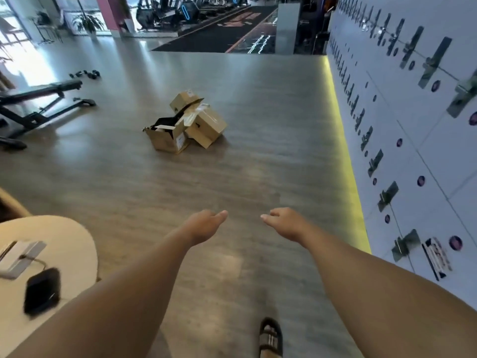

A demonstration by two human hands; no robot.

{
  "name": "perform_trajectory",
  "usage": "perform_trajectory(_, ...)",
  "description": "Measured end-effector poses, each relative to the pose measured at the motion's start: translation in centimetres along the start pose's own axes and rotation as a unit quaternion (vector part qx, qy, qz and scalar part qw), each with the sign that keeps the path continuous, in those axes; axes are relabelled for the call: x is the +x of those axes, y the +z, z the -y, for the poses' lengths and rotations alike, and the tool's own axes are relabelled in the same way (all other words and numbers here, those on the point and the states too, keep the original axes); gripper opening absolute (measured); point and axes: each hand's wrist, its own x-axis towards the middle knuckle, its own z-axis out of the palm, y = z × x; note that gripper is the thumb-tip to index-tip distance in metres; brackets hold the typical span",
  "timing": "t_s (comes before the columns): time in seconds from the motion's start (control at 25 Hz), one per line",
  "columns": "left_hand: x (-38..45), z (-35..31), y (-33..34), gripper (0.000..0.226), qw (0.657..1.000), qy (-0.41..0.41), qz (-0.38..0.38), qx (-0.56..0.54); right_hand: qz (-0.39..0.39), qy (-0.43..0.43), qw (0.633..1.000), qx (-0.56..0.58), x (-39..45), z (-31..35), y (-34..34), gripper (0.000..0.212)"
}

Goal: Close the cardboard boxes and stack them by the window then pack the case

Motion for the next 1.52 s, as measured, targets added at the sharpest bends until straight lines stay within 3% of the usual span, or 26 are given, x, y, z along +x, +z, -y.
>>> perform_trajectory(0.12,8.4,-3.4,-2.9,0.066,0.999,-0.026,0.001,-0.019,0.017,0.003,1.000,-0.022,8.9,0.2,-4.5,0.056)
perform_trajectory(0.32,21.0,-6.9,-6.8,0.065,0.999,-0.038,0.014,-0.035,0.040,-0.001,0.999,-0.031,22.5,1.3,-10.0,0.047)
perform_trajectory(1.0,73.2,-15.9,-25.5,0.073,0.995,-0.067,0.031,-0.067,0.045,0.013,0.997,-0.060,74.0,7.8,-30.5,0.074)
perform_trajectory(1.52,108.7,-20.9,-38.4,0.070,0.983,-0.168,-0.012,-0.071,0.109,-0.066,0.989,-0.079,116.2,14.6,-44.6,0.077)
